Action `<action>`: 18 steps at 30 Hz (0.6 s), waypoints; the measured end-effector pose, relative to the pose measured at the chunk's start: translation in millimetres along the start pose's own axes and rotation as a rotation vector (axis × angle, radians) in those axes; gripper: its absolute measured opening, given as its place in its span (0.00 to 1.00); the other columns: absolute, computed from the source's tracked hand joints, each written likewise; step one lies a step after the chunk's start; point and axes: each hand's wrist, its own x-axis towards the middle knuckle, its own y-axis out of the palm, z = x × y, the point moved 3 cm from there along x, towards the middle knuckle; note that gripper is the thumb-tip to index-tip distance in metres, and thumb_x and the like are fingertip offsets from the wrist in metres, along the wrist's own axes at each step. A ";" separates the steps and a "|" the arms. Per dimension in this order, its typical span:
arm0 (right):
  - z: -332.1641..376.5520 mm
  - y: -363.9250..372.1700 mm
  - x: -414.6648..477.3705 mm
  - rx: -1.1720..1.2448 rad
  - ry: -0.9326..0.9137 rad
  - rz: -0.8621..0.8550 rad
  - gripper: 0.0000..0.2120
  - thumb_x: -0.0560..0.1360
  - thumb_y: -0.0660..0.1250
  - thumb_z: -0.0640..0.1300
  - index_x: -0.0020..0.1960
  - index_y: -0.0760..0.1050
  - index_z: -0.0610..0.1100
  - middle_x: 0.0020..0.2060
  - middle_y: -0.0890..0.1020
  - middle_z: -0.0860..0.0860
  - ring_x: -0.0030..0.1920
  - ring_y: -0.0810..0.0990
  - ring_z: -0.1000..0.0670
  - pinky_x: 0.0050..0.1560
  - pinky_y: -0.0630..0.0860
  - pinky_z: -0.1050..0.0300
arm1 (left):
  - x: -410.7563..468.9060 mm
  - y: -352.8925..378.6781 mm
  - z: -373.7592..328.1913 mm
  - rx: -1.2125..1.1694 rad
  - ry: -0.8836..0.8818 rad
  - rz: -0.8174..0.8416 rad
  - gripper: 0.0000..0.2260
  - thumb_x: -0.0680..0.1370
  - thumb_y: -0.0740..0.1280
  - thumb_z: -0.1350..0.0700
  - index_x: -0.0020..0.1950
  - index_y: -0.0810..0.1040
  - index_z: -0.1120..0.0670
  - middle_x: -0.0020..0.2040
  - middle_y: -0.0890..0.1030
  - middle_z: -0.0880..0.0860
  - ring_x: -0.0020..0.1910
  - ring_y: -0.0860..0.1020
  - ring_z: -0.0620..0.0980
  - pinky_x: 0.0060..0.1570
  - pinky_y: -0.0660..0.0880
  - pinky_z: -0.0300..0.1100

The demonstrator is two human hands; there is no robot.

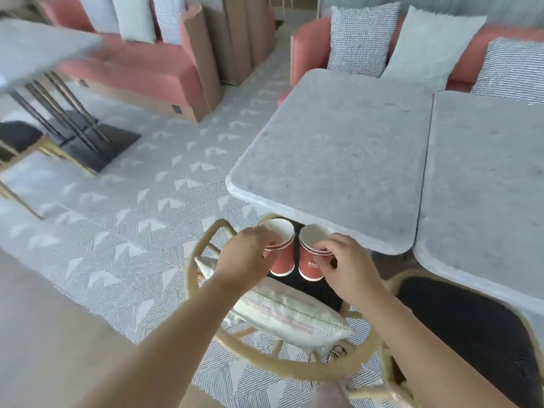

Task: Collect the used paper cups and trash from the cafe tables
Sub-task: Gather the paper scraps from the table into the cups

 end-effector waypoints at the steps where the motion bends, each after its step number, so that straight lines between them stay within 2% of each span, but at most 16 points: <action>1: 17.3 11.1 -3.4 -0.006 -0.030 0.004 0.05 0.70 0.70 0.41 0.46 0.79 0.45 0.44 0.80 0.52 0.47 0.77 0.49 0.46 0.72 0.58 | -18.3 -9.4 14.0 0.002 -0.028 -0.033 0.07 0.71 0.67 0.54 0.48 0.80 0.47 0.48 0.81 0.45 0.48 0.77 0.47 0.38 0.76 0.42; 3: 52.0 34.7 -10.9 -0.009 -0.073 0.019 0.06 0.70 0.71 0.42 0.46 0.79 0.45 0.45 0.81 0.52 0.47 0.77 0.50 0.46 0.71 0.59 | -55.2 -26.0 41.1 0.007 -0.078 -0.086 0.06 0.71 0.68 0.54 0.46 0.80 0.47 0.51 0.81 0.45 0.50 0.78 0.46 0.40 0.77 0.43; 9: 157.8 111.3 -27.6 0.061 -0.250 0.127 0.07 0.70 0.70 0.41 0.48 0.80 0.46 0.46 0.81 0.54 0.49 0.77 0.50 0.48 0.75 0.55 | -165.5 -63.5 118.0 -0.035 -0.327 -0.153 0.06 0.71 0.67 0.54 0.47 0.80 0.47 0.46 0.81 0.46 0.47 0.77 0.50 0.43 0.75 0.44; 13: 230.0 157.5 -37.5 0.154 -0.379 0.222 0.06 0.69 0.71 0.41 0.46 0.80 0.46 0.44 0.81 0.54 0.47 0.78 0.51 0.48 0.74 0.59 | -238.1 -97.1 161.0 -0.044 -0.495 -0.263 0.06 0.71 0.67 0.53 0.46 0.79 0.45 0.45 0.81 0.44 0.45 0.78 0.48 0.41 0.76 0.44; 18: 307.3 205.1 -44.6 0.212 -0.549 0.353 0.05 0.70 0.71 0.41 0.45 0.79 0.46 0.44 0.81 0.54 0.48 0.78 0.50 0.48 0.74 0.58 | -307.8 -126.5 203.5 -0.066 -0.697 -0.398 0.07 0.70 0.68 0.53 0.46 0.78 0.44 0.45 0.80 0.43 0.44 0.79 0.47 0.40 0.76 0.43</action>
